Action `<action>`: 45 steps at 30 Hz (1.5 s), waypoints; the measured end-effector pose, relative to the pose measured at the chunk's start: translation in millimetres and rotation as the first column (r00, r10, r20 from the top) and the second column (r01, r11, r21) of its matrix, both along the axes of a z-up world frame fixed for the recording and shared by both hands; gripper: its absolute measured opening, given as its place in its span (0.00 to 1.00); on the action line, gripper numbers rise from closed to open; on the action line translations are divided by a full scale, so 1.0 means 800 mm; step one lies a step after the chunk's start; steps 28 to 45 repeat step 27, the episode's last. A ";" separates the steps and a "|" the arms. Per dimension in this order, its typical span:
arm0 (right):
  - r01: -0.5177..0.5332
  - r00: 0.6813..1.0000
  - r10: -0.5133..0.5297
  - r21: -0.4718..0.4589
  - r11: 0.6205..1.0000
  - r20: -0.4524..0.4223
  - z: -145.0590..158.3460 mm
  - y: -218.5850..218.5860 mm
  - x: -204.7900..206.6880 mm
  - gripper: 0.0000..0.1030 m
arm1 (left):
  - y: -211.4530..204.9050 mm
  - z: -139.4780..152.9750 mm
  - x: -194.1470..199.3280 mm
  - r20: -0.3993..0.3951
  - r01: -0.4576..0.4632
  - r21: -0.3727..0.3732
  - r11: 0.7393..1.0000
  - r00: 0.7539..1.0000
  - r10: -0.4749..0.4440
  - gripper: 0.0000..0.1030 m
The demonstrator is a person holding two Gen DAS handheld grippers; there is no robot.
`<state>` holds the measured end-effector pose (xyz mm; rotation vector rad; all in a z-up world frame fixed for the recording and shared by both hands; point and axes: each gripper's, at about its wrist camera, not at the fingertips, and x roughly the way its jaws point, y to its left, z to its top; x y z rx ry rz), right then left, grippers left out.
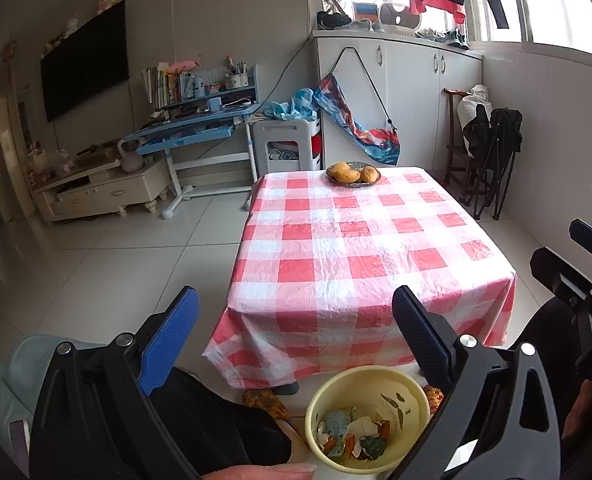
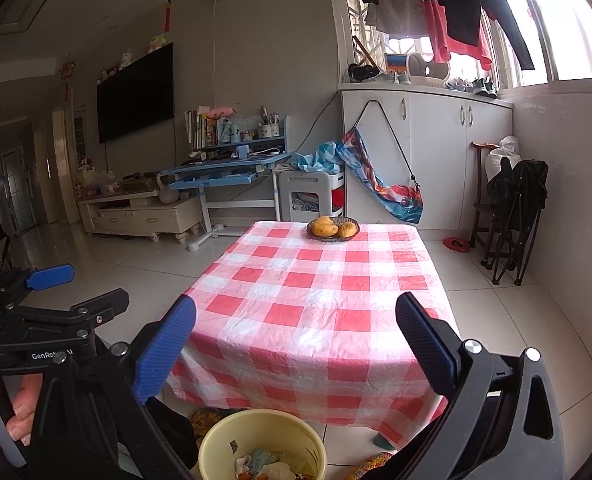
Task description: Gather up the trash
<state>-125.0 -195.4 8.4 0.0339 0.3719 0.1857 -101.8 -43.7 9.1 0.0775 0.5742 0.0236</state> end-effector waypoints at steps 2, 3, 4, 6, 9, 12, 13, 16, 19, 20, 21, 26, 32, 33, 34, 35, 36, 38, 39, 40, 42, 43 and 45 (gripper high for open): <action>-0.002 1.000 0.002 -0.001 1.000 0.001 0.001 0.000 0.000 0.93 | 0.000 0.001 0.000 0.001 0.000 0.000 1.000 1.000 0.000 0.91; -0.004 1.000 0.004 -0.001 1.000 0.000 0.001 0.001 -0.001 0.93 | 0.000 0.001 0.000 0.001 0.000 0.000 1.000 1.000 0.000 0.91; -0.004 1.000 0.004 -0.001 1.000 0.000 0.000 0.001 -0.001 0.93 | 0.000 0.002 0.000 0.002 -0.001 0.000 1.000 1.000 0.001 0.91; -0.006 1.000 0.006 -0.001 1.000 -0.003 -0.001 0.001 0.000 0.93 | 0.000 0.001 0.000 0.001 0.000 -0.001 1.000 1.000 0.000 0.91; -0.009 1.000 0.009 0.001 1.000 -0.006 -0.001 0.001 0.001 0.93 | 0.001 0.002 0.000 0.000 0.000 -0.005 1.000 1.000 0.000 0.91; -0.009 1.000 0.009 0.001 1.000 -0.005 -0.001 0.002 0.001 0.93 | 0.001 0.006 -0.004 0.026 -0.011 -0.006 1.000 1.000 0.011 0.91; -0.010 1.000 0.010 0.002 1.000 -0.007 -0.002 0.002 0.001 0.93 | 0.002 0.008 -0.005 0.037 -0.015 -0.009 1.000 0.999 0.015 0.91; -0.013 1.000 0.013 0.001 1.000 -0.004 -0.003 0.003 0.001 0.93 | 0.002 0.013 -0.003 0.026 -0.011 -0.010 1.000 1.000 0.011 0.91; -0.013 1.000 0.013 0.000 1.000 -0.002 -0.003 0.003 0.002 0.93 | 0.003 0.017 -0.002 0.015 -0.003 -0.033 0.999 1.000 0.004 0.91; -0.012 1.000 0.012 0.001 1.000 -0.001 -0.003 0.003 0.002 0.93 | 0.003 0.017 -0.001 0.008 -0.005 -0.029 1.000 1.000 0.005 0.91; -0.013 1.000 0.013 0.000 1.000 -0.002 -0.004 0.003 0.002 0.93 | 0.002 0.018 -0.001 0.008 -0.005 -0.024 1.000 1.000 0.005 0.91; -0.014 1.000 0.014 0.001 1.000 -0.004 -0.004 0.002 0.002 0.93 | 0.000 0.020 -0.004 0.009 0.008 -0.029 1.000 1.000 -0.008 0.91; -0.015 1.000 0.015 0.001 1.000 -0.005 -0.004 0.002 0.002 0.93 | -0.001 0.020 -0.004 0.008 0.009 -0.028 1.000 1.000 -0.009 0.91; -0.015 1.000 0.015 0.001 1.000 -0.005 -0.004 0.002 0.002 0.93 | -0.001 0.020 -0.004 0.008 0.009 -0.028 1.000 1.000 -0.009 0.91; -0.015 1.000 0.015 0.001 1.000 -0.005 -0.004 0.002 0.002 0.93 | -0.001 0.020 -0.004 0.008 0.009 -0.028 1.000 1.000 -0.009 0.91; -0.015 1.000 0.015 0.001 1.000 -0.005 -0.004 0.002 0.002 0.93 | -0.001 0.020 -0.004 0.008 0.009 -0.028 1.000 1.000 -0.009 0.91; -0.015 1.000 0.015 0.001 1.000 -0.005 -0.004 0.002 0.002 0.93 | -0.001 0.020 -0.004 0.008 0.009 -0.028 1.000 1.000 -0.009 0.91; -0.015 1.000 0.015 0.001 1.000 -0.005 -0.004 0.002 0.002 0.93 | -0.001 0.020 -0.004 0.008 0.009 -0.028 1.000 1.000 -0.009 0.91; -0.015 1.000 0.015 0.001 1.000 -0.005 -0.004 0.002 0.002 0.93 | -0.001 0.020 -0.004 0.008 0.009 -0.028 1.000 1.000 -0.009 0.91; -0.015 1.000 0.015 0.001 1.000 -0.005 -0.004 0.002 0.002 0.93 | -0.001 0.020 -0.004 0.008 0.009 -0.028 1.000 1.000 -0.009 0.91; -0.015 1.000 0.015 0.001 1.000 -0.005 -0.004 0.002 0.002 0.93 | -0.001 0.020 -0.004 0.008 0.009 -0.028 1.000 1.000 -0.009 0.91; -0.015 1.000 0.015 0.001 1.000 -0.005 -0.004 0.002 0.002 0.93 | -0.001 0.020 -0.004 0.008 0.009 -0.028 1.000 1.000 -0.009 0.91; -0.015 1.000 0.015 0.001 1.000 -0.005 -0.004 0.002 0.002 0.93 | -0.001 0.020 -0.004 0.008 0.009 -0.028 1.000 1.000 -0.009 0.91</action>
